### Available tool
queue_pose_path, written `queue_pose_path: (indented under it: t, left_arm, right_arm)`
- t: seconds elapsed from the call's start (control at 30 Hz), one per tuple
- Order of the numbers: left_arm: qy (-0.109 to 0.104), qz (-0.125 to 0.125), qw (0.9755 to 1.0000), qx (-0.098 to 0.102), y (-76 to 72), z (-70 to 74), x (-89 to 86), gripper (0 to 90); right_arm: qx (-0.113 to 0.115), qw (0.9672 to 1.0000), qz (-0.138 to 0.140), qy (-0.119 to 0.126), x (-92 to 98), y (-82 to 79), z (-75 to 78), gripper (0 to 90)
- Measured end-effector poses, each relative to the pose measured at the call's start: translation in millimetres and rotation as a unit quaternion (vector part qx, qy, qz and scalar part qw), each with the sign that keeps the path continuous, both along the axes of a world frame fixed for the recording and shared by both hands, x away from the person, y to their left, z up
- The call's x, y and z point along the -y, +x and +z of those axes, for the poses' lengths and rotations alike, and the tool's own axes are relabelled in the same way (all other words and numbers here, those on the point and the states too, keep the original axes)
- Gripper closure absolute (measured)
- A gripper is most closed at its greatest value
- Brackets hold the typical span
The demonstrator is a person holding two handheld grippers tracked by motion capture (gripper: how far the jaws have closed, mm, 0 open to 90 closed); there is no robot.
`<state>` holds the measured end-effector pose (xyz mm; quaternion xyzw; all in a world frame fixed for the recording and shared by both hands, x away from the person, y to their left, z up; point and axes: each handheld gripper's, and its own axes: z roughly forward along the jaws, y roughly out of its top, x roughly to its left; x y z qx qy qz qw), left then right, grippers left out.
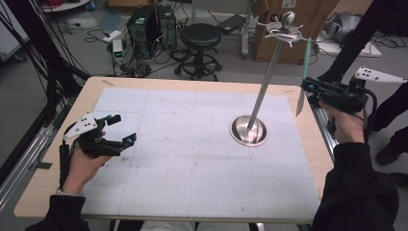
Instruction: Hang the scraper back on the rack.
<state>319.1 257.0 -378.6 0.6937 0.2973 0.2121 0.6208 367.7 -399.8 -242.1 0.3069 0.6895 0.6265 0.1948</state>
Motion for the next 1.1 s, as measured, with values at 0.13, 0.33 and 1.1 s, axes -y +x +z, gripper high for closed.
queue_pose_path:
  t: [0.13,0.33,1.1]
  left_arm:
    - [0.000,0.000,1.0000,0.000,-0.1,0.0,0.2,4.1]
    - [0.000,0.000,1.0000,0.000,-0.2,0.0,0.3,4.1]
    - [-0.003,-0.001,1.0000,-0.001,-0.7,0.2,0.3,4.0]
  right_arm:
    - [0.004,1.0000,-0.005,-0.001,-4.8,2.0,-2.4,80.3]
    - [0.014,0.9997,-0.018,-0.003,-12.2,3.8,-5.4,79.9]
    - [0.042,0.9985,-0.034,-0.002,-28.7,-32.7,-13.1,25.9]
